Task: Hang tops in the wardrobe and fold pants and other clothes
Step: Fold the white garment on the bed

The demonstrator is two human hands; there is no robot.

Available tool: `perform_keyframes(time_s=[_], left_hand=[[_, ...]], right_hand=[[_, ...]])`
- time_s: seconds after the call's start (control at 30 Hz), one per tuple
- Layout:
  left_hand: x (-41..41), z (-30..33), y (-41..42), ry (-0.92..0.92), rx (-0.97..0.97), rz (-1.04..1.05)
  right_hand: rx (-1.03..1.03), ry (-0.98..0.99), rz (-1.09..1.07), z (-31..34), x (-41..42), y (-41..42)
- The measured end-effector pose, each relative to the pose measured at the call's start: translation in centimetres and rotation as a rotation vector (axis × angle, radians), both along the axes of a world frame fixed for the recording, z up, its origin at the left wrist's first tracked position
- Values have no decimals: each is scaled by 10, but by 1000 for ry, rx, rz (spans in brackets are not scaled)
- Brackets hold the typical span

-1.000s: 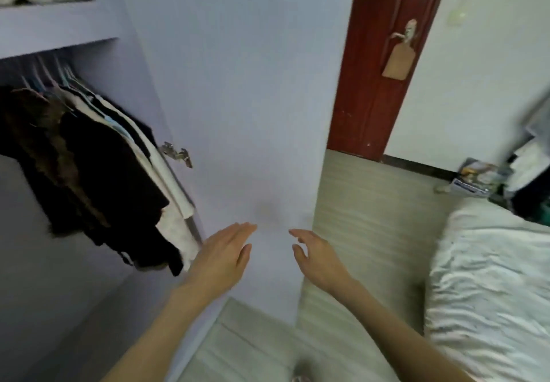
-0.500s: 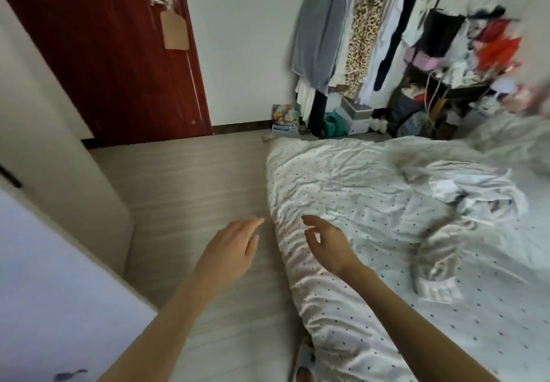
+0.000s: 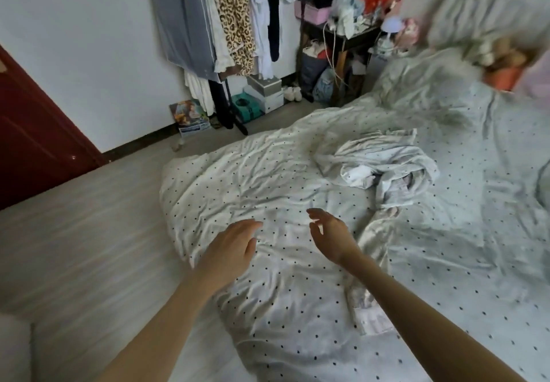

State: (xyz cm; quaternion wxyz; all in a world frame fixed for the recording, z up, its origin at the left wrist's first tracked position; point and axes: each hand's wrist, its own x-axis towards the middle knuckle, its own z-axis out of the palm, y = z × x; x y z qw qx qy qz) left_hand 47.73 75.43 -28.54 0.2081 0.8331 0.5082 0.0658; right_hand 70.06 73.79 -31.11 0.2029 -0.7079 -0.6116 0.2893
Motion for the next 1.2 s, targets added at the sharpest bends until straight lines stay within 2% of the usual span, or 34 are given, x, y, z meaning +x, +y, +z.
perform_keyframes(time_s=[0.17, 0.27, 0.43, 0.67, 0.77, 0.83, 0.97, 1.2], left_hand=[[68, -32, 60, 6, -58, -141], [104, -53, 101, 35, -54, -235], [164, -92, 170, -18, -68, -296], [183, -128, 214, -23, -107, -393], [181, -132, 230, -19, -143, -395], [184, -131, 238, 7, -169, -400], [204, -114, 250, -11, -195, -411], [252, -34, 261, -262, -70, -405]], right_hand=[[-57, -104, -89, -17, 70, 50], [-123, -224, -126, -33, 104, 83], [-138, -439, -208, -72, 149, 147], [-277, -789, -123, -116, 173, 199], [-314, -853, -88, -120, 177, 207], [-271, -759, -170, -116, 180, 209], [-86, -343, -440, -75, 190, 211], [247, 62, -600, 53, 204, 211]])
